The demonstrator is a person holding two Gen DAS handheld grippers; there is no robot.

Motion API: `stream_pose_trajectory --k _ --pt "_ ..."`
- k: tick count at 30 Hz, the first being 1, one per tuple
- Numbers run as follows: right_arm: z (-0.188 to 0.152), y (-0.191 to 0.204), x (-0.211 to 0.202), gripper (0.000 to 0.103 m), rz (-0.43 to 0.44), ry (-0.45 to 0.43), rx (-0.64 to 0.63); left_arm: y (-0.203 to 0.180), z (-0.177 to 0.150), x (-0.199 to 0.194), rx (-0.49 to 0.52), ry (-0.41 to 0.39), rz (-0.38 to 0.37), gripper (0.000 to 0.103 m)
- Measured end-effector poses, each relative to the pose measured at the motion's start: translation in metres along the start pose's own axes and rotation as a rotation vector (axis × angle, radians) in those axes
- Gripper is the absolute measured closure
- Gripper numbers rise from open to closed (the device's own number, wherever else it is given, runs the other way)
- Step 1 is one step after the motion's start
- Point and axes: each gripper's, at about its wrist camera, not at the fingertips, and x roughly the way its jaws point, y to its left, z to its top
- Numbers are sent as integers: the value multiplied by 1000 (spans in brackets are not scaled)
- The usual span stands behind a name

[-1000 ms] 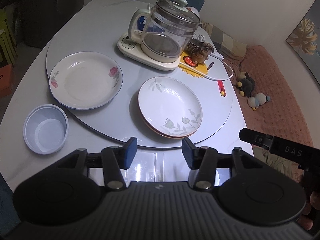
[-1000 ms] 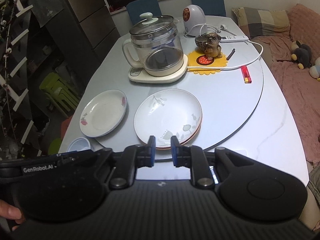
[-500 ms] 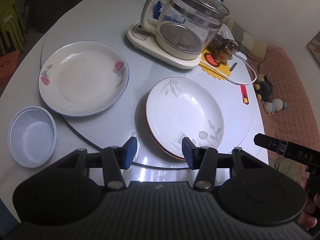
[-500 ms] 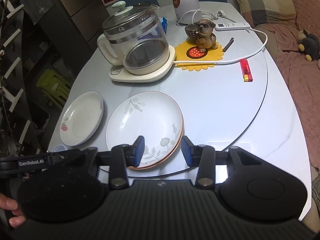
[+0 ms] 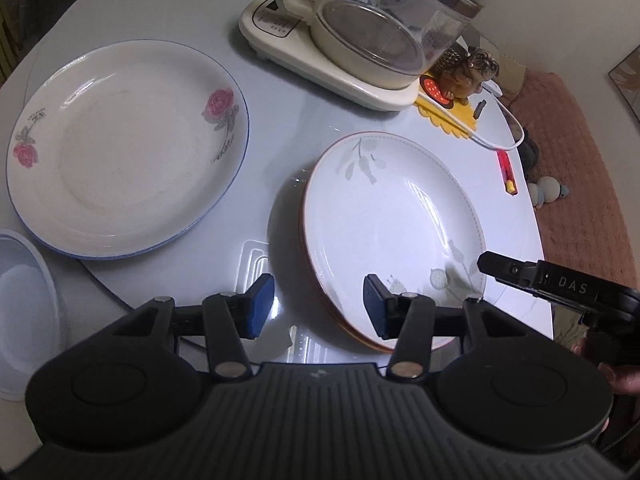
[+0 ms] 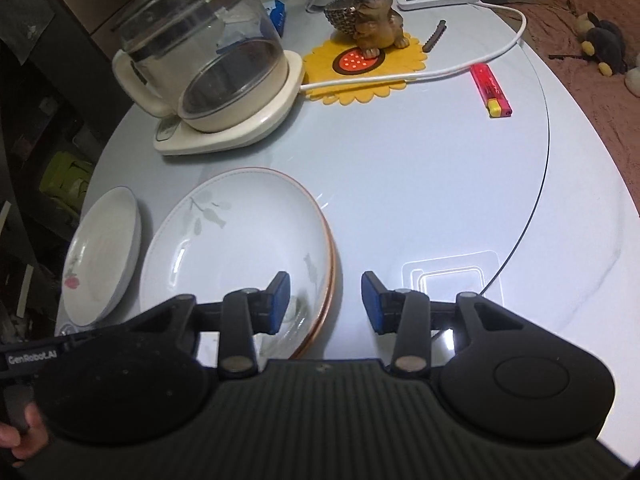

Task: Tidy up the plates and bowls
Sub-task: 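Close both grippers on the rim of the two-plate stack, then lift the plate stack with both grippers toward the rose-pattern plate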

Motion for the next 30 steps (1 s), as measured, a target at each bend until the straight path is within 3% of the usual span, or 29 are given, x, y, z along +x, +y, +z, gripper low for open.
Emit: stream_pose_trajectory --k 6,11,30 --pt "5 -5 26 62 20 5 21 5 10 18 -13 -18 -45 49" --pt "8 -1 40 80 55 14 2 4 17 33 -1 -5 -66 58" --pt "14 -6 44 81 138 32 -48 13 26 45 -9 28 -106 60"
